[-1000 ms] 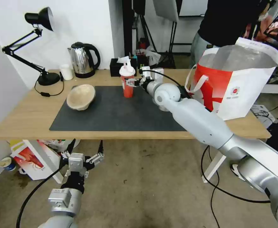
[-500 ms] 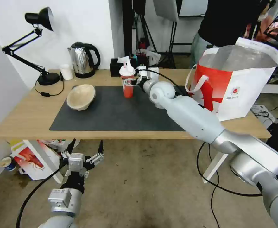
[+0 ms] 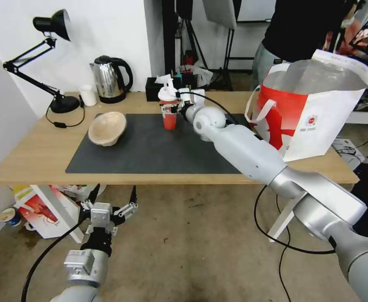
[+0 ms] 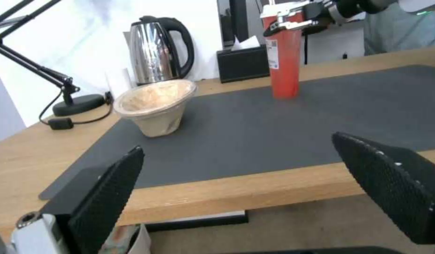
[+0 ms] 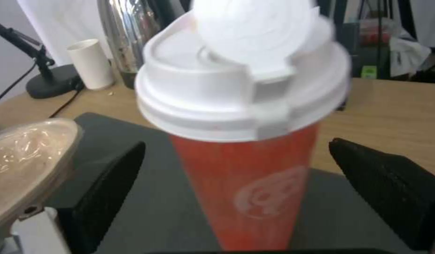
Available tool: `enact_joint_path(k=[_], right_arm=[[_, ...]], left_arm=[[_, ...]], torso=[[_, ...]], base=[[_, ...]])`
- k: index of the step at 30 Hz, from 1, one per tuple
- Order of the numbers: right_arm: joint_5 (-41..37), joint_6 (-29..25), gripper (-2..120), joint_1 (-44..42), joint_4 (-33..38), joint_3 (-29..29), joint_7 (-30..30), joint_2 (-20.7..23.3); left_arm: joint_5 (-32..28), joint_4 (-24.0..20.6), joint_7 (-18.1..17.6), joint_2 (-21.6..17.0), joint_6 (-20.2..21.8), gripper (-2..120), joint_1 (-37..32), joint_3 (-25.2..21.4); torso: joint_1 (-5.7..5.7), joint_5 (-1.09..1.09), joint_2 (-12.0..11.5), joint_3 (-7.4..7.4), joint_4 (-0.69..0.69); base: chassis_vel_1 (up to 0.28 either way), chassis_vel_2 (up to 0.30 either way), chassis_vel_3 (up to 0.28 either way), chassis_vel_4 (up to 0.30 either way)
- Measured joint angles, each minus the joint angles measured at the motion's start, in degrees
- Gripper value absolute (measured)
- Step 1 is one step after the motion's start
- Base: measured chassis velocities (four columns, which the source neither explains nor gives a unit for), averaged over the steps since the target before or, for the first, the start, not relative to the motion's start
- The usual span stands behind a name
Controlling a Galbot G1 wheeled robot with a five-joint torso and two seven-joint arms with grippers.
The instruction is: Pick up the trash from the table and place it into the takeout bag.
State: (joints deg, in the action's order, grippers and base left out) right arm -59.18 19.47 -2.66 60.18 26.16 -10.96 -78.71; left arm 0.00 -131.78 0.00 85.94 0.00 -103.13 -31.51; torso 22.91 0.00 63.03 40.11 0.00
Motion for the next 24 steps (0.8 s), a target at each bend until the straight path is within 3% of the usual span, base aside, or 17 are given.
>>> enact_joint_path(k=[24], right_arm=[[0.95, -1.45, 98, 0.65, -4.35, -0.49, 1.56, -1.92]], left_arm=[[0.0, 0.0, 0.0, 0.0, 0.0, 100, 0.0, 0.0]], torso=[[0.0, 0.0, 0.01, 0.0, -0.01]], base=[[0.0, 0.0, 0.0, 0.0]])
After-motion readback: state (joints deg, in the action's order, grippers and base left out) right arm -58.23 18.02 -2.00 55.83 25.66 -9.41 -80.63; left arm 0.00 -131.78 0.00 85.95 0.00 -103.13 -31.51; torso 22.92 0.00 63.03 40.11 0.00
